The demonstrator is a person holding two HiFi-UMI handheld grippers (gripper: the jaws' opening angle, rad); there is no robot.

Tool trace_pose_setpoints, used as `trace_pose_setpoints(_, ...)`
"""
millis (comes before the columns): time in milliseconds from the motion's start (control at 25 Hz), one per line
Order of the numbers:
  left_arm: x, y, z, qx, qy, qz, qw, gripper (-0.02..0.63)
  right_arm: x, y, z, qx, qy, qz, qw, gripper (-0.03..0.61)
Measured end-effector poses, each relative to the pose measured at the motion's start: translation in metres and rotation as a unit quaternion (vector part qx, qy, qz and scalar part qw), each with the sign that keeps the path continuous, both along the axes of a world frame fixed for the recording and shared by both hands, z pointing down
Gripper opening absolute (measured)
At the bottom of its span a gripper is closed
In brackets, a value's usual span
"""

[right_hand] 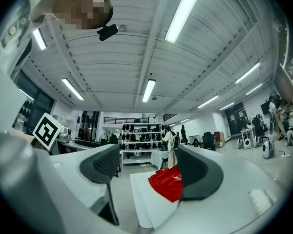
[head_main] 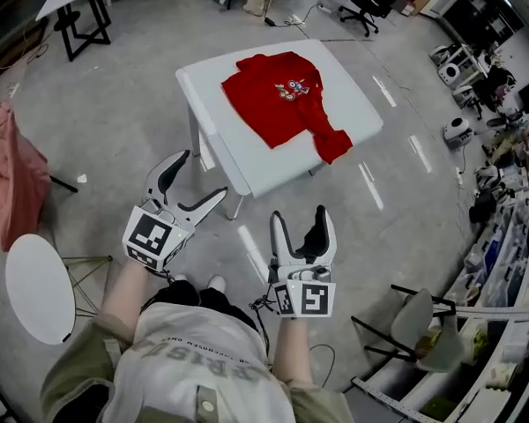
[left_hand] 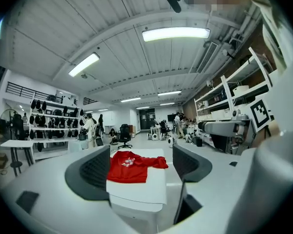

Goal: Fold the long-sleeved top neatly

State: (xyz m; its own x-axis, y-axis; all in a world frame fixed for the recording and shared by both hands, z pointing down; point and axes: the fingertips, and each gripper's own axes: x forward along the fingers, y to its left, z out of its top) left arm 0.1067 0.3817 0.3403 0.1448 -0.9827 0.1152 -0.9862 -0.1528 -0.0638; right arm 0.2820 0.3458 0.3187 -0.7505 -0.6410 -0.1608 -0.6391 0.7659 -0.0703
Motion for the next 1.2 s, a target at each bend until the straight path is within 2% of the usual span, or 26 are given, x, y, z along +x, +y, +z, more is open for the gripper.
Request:
trace_pose_setpoints(360, -0.042, -0.056, 0.016, -0.028, -0.031, 0.004, 0.9991, 0.385, -0.033, -0.051, 0.028, -0.011, 0.034, 0.004, 0.999, 0.362)
trace_pose_setpoints(680, -0.113, -0.128, 0.043, -0.065, -0.043, 0.063, 0.9949, 0.385, -0.091, -0.104, 0.054, -0.024, 0.069, 0.048, 0.996, 0.362)
trace_pose_setpoints(920, -0.153, -0.18, 0.075, -0.102, -0.059, 0.124, 0.9853, 0.385, -0.123, -0.139, 0.076, -0.044, 0.103, 0.08, 0.99, 0.362)
trace_pose_setpoints(1200, -0.175, -0.236, 0.122, -0.148, -0.103, 0.182, 0.9666, 0.385, -0.121, -0.179, 0.124, -0.096, 0.155, 0.091, 0.979, 0.362)
